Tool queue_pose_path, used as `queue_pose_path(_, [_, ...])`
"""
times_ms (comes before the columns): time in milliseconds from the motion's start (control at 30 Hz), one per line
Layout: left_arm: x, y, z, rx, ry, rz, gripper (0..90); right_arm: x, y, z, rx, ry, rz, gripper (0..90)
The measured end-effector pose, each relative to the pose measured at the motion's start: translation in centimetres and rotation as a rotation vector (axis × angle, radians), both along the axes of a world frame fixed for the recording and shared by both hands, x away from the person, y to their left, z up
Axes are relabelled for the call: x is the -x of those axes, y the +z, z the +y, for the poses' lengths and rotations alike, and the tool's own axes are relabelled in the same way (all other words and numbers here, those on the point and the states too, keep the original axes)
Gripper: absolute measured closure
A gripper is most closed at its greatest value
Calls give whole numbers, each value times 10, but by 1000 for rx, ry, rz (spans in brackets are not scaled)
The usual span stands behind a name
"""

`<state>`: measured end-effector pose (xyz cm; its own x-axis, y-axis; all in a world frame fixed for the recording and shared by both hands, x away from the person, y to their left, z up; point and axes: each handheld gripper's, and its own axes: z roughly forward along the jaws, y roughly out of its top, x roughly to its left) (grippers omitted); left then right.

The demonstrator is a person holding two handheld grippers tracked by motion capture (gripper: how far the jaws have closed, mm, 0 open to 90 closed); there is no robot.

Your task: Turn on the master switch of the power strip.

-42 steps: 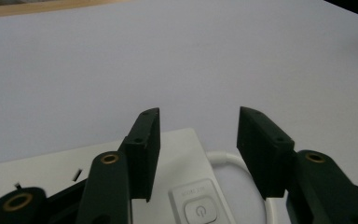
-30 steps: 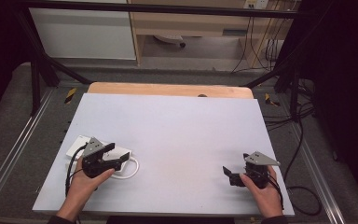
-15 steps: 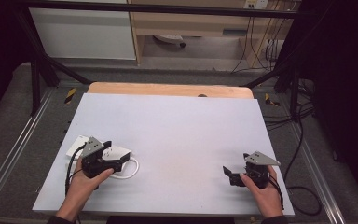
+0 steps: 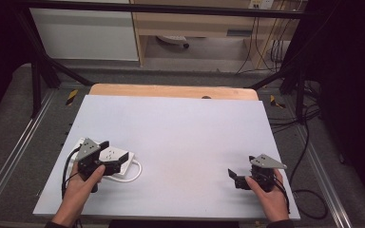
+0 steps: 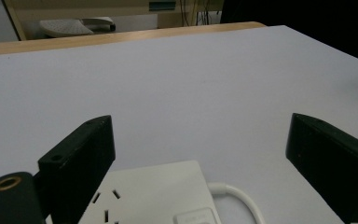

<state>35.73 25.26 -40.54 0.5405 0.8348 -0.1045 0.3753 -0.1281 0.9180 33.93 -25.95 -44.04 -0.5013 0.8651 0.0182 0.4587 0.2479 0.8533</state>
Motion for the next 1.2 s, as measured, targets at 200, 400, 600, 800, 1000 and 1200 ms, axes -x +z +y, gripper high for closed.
queue_pose_path(200, [3, 6, 2, -4, -5, -4, 77, 0, 0, -1, 0, -3, -1, 29])
queue_pose_path(400, [5, 9, 7, 2, 7, -2, 77, 0, 0, -1, -1, -4, 1, 29])
queue_pose_path(600, [9, 11, 13, 8, 16, -1, 77, 0, 0, -1, -1, -4, 5, 29])
queue_pose_path(800, [14, 13, 20, 10, 26, -5, 76, 0, -1, -1, -2, -4, 9, 29])
queue_pose_path(1000, [19, 15, 26, 10, 36, -10, 76, 0, -1, 0, -4, -6, 11, 29])
queue_pose_path(1200, [23, 15, 32, 11, 49, -8, 76, 0, -1, -1, -5, -9, 15, 29])
